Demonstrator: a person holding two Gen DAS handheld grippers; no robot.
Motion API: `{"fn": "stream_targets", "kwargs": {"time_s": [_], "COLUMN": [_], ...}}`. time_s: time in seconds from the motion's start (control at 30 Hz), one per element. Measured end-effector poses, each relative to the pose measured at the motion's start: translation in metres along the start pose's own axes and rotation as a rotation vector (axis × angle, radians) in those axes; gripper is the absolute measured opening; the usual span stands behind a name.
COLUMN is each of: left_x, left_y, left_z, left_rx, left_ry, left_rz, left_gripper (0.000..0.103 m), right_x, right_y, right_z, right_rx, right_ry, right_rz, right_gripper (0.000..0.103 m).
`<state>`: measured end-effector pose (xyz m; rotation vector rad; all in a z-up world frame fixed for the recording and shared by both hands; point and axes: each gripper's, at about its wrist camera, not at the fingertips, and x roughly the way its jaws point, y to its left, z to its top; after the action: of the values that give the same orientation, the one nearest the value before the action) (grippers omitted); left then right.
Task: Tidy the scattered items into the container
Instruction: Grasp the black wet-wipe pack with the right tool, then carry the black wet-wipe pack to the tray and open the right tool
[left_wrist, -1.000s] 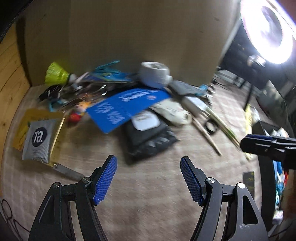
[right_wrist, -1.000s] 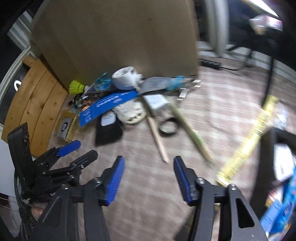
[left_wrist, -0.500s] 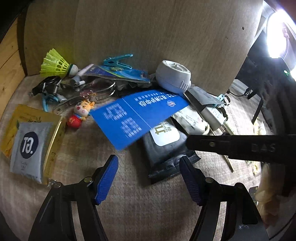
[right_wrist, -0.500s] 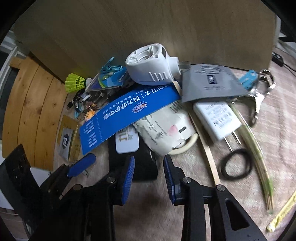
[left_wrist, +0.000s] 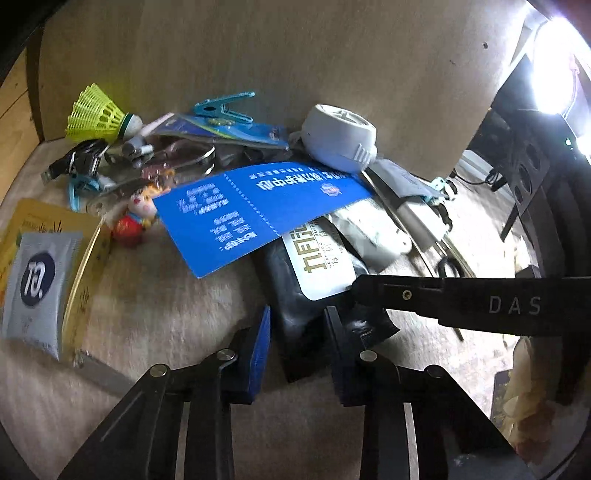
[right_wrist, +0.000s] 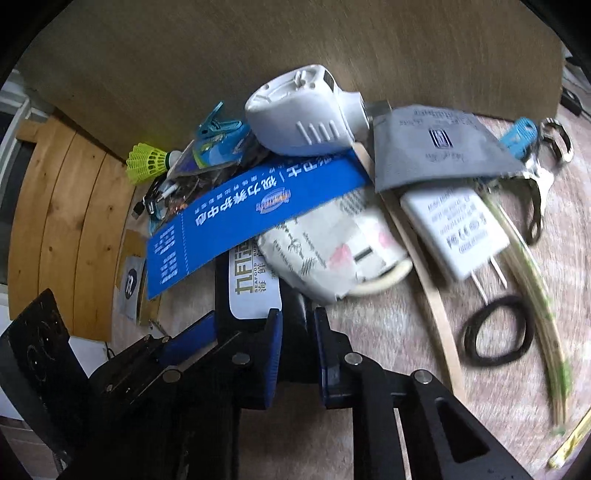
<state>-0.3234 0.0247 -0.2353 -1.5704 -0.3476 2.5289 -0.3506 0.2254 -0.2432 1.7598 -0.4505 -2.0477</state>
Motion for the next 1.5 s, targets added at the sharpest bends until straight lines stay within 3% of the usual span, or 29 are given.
{"fn": "stream_targets", "kwargs": {"time_s": [0.17,0.57,0.63,0.73,0.8,0.83,1.0,1.13,1.33,1.5], "left_x": [-0.007,-0.040,-0.044,-0.055,-0.059,-0.059,-0.048,-0.046,-0.054,-0.074], "left_y": [-0.010,-0.046,-0.052,-0.051,-0.050,-0.049,-0.053,-0.062,-0.078,-0.100], "left_z": [-0.022,-0.108,-0.119,-0.128,-0.126,-0.124,-0.112,-0.114,-0.122,-0.124], "left_rx": [0.004,0.074,0.109,0.136,0.121,0.116,0.129,0.155,0.161,0.205], "left_ry": [0.012,0.068,0.104,0.120,0.096,0.089,0.097,0.098,0.092,0.061], "left_rz": [-0.008,-0.044,-0.068,-0.062,-0.052,-0.050,-0.068,-0.085,-0.087,-0.099], "left_gripper": [0.030,0.030,0.032,0.046,0.058,0.059,0.059,0.057,0.053,0.050], "right_x": [-0.004,-0.032,-0.036,-0.043,-0.052,-0.055,-0.051,-0.041,-0.042,-0.066], "right_y": [0.003,-0.012,-0.013,-0.014,-0.017,-0.017,-0.026,-0.025,-0.016,-0.033], "right_z": [-0.022,-0.115,-0.134,-0.151,-0.155,-0.154,-0.137,-0.130,-0.143,-0.159], "right_rx": [-0.018,-0.034,-0.048,-0.084,-0.069,-0.065,-0.002,0.024,0.003,0.051], "right_ry": [0.016,0.041,0.069,0.106,0.063,0.042,-0.018,-0.010,-0.015,-0.041], "right_rz": [-0.010,-0.024,-0.029,-0.041,-0.052,-0.053,-0.088,-0.034,-0.072,-0.015], "right_gripper": [0.015,0.015,0.016,0.018,0.019,0.020,0.021,0.025,0.027,0.027]}}
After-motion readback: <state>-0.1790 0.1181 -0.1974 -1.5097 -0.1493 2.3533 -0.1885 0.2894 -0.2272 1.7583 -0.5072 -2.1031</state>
